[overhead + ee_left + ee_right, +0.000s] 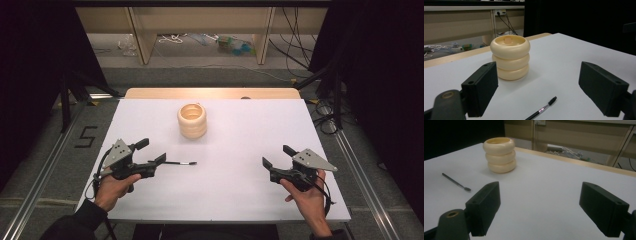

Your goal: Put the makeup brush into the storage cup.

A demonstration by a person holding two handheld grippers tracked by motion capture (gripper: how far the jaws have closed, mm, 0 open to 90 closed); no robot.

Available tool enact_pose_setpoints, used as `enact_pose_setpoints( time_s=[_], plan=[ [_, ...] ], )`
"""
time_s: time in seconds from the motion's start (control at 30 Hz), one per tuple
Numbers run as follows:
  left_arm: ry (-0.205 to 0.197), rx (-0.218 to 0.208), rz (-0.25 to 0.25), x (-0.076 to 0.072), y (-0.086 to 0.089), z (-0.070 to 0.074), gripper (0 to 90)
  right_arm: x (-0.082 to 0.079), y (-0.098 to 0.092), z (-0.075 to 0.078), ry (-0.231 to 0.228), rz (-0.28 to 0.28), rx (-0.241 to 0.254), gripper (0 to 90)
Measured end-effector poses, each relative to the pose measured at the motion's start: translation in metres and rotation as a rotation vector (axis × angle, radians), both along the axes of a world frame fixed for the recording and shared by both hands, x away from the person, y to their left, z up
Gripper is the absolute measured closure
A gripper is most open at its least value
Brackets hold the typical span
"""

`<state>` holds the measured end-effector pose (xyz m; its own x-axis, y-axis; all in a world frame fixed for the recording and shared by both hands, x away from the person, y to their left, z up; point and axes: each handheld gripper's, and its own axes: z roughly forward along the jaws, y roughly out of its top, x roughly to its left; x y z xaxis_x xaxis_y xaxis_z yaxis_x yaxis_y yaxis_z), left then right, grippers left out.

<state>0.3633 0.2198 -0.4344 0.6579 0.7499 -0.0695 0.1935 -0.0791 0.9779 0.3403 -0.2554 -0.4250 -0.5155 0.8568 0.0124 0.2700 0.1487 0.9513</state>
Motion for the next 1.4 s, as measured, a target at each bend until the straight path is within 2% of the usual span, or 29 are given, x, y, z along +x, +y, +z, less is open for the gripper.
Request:
enact_pose_setpoints(
  time_s=[0.53,0.73,0.77,0.83,0.9,0.93,0.97,1.03,1.07,1.1,1.13,1.17,1.2,1.4],
  plan=[
    [0.009,0.007,-0.001,0.000,-0.001,-0.001,15.8,-0.001,0.001,0.001,0.001,0.016,-0.014,18.3],
    [0.017,0.009,-0.006,0.001,-0.001,0.000,15.8,0.000,0.003,0.000,-0.013,0.022,-0.005,18.4],
    [0.021,0.017,-0.008,0.001,-0.002,0.000,15.8,0.000,0.003,0.000,-0.012,0.023,-0.006,18.4],
    [0.017,0.045,-0.013,0.003,-0.005,0.001,15.8,-0.002,0.001,0.002,0.014,0.022,-0.040,18.4],
    [0.031,0.055,-0.022,0.004,-0.009,0.002,15.8,-0.002,0.002,0.002,0.013,0.028,-0.038,18.4],
    [0.040,0.060,-0.028,0.004,-0.012,0.003,15.8,-0.001,0.003,0.001,-0.011,0.031,-0.027,18.4],
    [0.050,0.072,-0.035,0.004,-0.014,0.004,15.8,0.000,0.003,0.000,-0.012,0.032,-0.027,18.4],
    [0.058,0.130,-0.066,0.005,-0.019,0.006,15.8,0.000,0.005,0.000,-0.014,0.040,-0.023,18.4],
    [0.058,0.130,-0.066,0.005,-0.019,0.006,15.8,0.000,0.005,0.000,-0.012,0.041,-0.024,18.4],
    [0.069,0.153,-0.080,0.006,-0.021,0.006,15.8,0.000,0.005,0.000,-0.012,0.041,-0.024,18.4],
    [0.105,0.179,-0.101,0.009,-0.025,0.005,15.7,0.000,0.005,0.000,-0.012,0.035,-0.033,18.4],
    [0.105,0.179,-0.101,0.009,-0.025,0.005,15.8,0.000,0.005,0.000,-0.008,0.037,-0.040,18.4],
    [0.136,0.199,-0.109,0.012,-0.027,0.004,15.9,0.000,0.006,-0.001,-0.011,0.037,-0.037,18.4],
    [0.158,0.239,-0.107,0.022,-0.031,0.008,15.9,0.000,0.006,-0.001,0.000,0.053,-0.049,18.4]
  ],
)
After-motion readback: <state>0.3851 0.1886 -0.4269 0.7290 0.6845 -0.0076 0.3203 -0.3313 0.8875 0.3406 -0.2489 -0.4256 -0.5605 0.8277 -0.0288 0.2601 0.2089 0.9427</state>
